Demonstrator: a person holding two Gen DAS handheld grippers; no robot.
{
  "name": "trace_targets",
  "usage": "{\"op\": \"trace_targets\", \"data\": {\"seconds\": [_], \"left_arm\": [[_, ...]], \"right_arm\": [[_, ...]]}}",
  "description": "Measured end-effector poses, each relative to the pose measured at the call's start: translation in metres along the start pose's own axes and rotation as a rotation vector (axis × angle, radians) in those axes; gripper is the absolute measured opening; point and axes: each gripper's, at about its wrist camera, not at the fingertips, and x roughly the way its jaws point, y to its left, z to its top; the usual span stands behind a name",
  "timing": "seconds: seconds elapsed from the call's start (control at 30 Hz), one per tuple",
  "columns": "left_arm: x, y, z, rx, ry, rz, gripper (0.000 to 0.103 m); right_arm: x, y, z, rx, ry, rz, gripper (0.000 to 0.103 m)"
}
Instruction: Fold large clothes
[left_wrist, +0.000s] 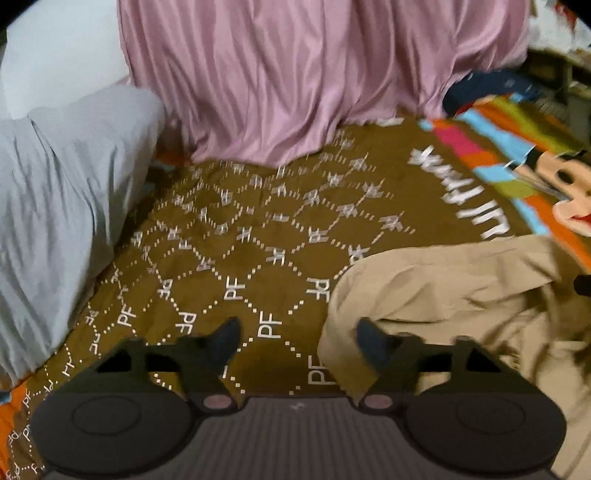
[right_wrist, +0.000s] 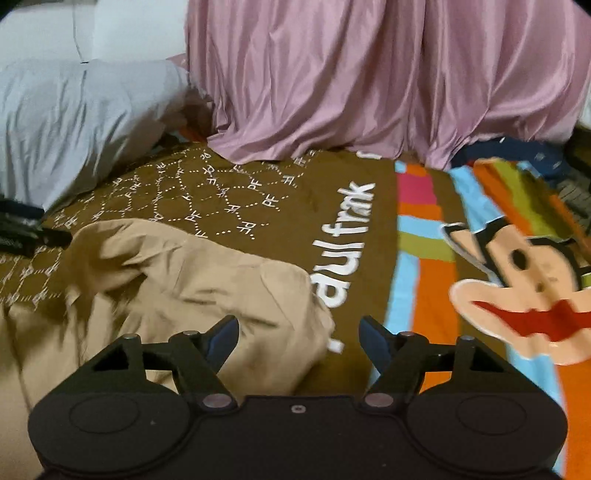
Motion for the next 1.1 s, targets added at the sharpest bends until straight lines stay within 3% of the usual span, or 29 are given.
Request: {"op": "trace_targets", "data": {"seconds": [0.03,0.07,0.1,0.17,0.27,0.37,0.47,0.53,0.63,0.7,0.73,0.77,0.8,0.83,0.87,0.97,1.0,1.1], "left_arm": [[0.007,-0.001,0.0,0.006,0.01,0.002,0.041],[0.01,-0.002,-0.002,0.012,0.013,0.019,0.011],[0.009,-0.002,-0.004,0.012,0.01,0.033,0.007],[-0.001,0.0,-0.014,-0.02,-0.051,0.045,0.004],[-0.017,0.007,-0.033,-0.083,-0.144,0.075,0.003],[-0.015,0.029,-0.051,-0.207,-0.149,0.038,0.003],[-0.002,0.023,-0.066,-0.171,-0.094,0.066,0.004],[-0.001,0.025,-0.073,-0.153,-0.1,0.064,0.004],[-0.01,0.034,-0.078,-0.155,-0.135,0.028,0.005],[-0.012,0.041,-0.076,-0.142,-0.115,-0.043,0.01],[-0.014,0.046,-0.075,-0.147,-0.103,-0.074,0.026],[-0.019,0.053,-0.074,-0.165,-0.119,-0.098,0.051],[-0.025,0.058,-0.075,-0.181,-0.155,-0.106,0.061],[-0.034,0.064,-0.077,-0.2,-0.213,-0.115,0.067],[-0.039,0.068,-0.074,-0.212,-0.263,-0.13,0.067],[-0.032,0.065,-0.049,-0.263,-0.271,-0.128,0.067],[-0.025,0.062,-0.038,-0.293,-0.243,-0.124,0.065],[0.004,0.052,-0.014,-0.385,-0.119,-0.239,0.059]], "right_arm": [[0.014,0.003,0.003,-0.002,0.011,-0.009,0.07],[0.025,0.005,0.005,-0.008,0.02,-0.016,0.06],[0.033,0.007,0.005,-0.014,0.03,-0.023,0.053],[0.045,0.007,0.006,-0.017,0.055,-0.071,0.005],[0.024,0.006,-0.002,-0.025,-0.05,-0.123,0.003],[-0.004,-0.006,-0.014,-0.026,-0.169,-0.178,0.002],[-0.006,-0.008,-0.033,-0.066,-0.161,-0.181,0.002],[-0.002,-0.001,-0.046,-0.096,-0.126,-0.187,0.002],[-0.007,0.004,-0.058,-0.162,-0.125,-0.174,0.003],[-0.017,0.004,-0.059,-0.173,-0.123,-0.119,0.005],[-0.021,0.0,-0.056,-0.162,-0.106,-0.079,0.011],[-0.027,-0.005,-0.052,-0.149,-0.103,-0.046,0.025],[-0.034,-0.01,-0.047,-0.138,-0.112,-0.018,0.034],[-0.044,-0.015,-0.038,-0.127,-0.127,0.015,0.051],[-0.049,-0.019,-0.03,-0.118,-0.145,0.038,0.064],[-0.045,-0.023,0.009,-0.124,-0.178,0.023,0.07],[-0.035,-0.022,0.023,-0.115,-0.171,0.01,0.07],[0.021,-0.02,0.065,-0.017,-0.074,0.046,0.07]]}}
